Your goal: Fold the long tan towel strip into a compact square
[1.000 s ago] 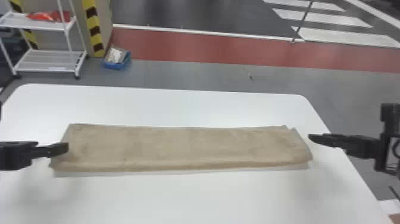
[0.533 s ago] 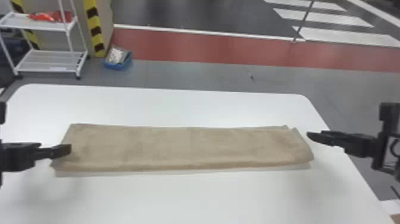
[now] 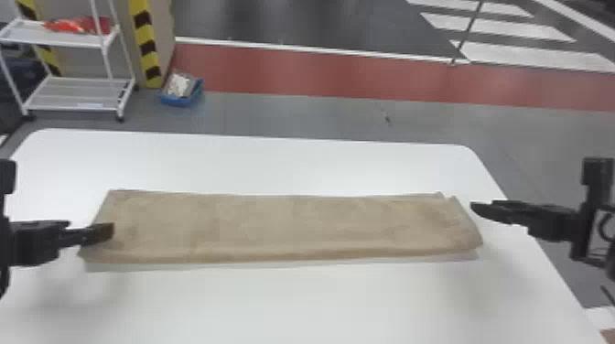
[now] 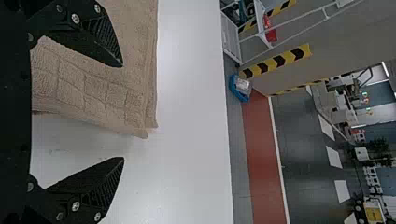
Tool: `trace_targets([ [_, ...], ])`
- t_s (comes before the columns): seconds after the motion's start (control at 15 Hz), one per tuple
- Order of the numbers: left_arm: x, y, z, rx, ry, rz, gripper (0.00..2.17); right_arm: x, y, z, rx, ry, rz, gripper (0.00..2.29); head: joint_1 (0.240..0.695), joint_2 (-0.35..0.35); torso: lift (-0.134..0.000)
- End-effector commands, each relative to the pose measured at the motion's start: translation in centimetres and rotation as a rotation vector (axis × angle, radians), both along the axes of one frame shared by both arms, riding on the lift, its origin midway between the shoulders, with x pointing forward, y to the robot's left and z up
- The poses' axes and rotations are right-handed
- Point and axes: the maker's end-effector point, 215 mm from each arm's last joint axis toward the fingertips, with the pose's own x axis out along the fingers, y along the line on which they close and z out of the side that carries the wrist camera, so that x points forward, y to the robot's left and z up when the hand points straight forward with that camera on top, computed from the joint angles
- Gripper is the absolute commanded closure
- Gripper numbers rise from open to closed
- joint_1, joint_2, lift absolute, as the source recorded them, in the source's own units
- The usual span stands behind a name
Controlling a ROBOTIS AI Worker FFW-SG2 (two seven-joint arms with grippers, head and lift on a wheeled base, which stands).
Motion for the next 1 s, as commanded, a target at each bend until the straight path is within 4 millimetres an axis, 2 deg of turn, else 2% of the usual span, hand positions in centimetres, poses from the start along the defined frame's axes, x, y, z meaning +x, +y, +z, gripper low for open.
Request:
trace_targets([
  [0.0,-0.1,-0.7,-0.1,-0.006,0.004,-0.022,0.37,-0.1,0.0,-0.2,0.0,0.003,0.0,0.19,0.695,-0.181,-0.124],
  [0.07,-0.2,-1.0,-0.3,0.001,0.008,-0.032,0.45,0.0,0.2,-0.2,0.002,0.002,0.002,0.19,0.695,-0.181,-0.124],
  [0.33,0.0,-2.3,-0.3,0.006,0.009,-0.057,0.47,-0.1,0.3,-0.3,0.005,0.006,0.001,0.19,0.695,-0.194,-0.124],
  [0.4,0.1,-2.5,-0.3,0.007,0.008,-0.062,0.7,-0.1,0.3,-0.4,0.007,0.008,0.0,0.19,0.695,-0.197,-0.124],
  [0.53,0.1,-2.5,-0.4,0.009,0.012,-0.066,0.76,-0.2,0.1,-0.3,0.007,0.007,-0.003,0.19,0.695,-0.203,-0.124],
  [0.67,0.1,-2.7,-0.6,0.015,0.017,-0.072,1.38,-0.2,0.1,-0.2,0.008,0.004,-0.004,0.19,0.695,-0.205,-0.124],
  [0.73,-0.2,-2.8,-0.8,0.014,0.027,-0.073,1.53,-0.1,0.1,0.0,0.01,-0.001,-0.002,0.19,0.695,-0.206,-0.124],
  [0.8,-0.4,-2.7,-0.9,0.009,0.043,-0.071,1.83,-0.1,0.3,0.1,0.013,-0.001,0.0,0.19,0.695,-0.208,-0.124],
  [0.93,-0.9,-3.0,-0.6,-0.015,0.063,-0.07,1.85,0.0,1.0,0.2,0.021,-0.004,0.006,0.19,0.695,-0.208,-0.124],
])
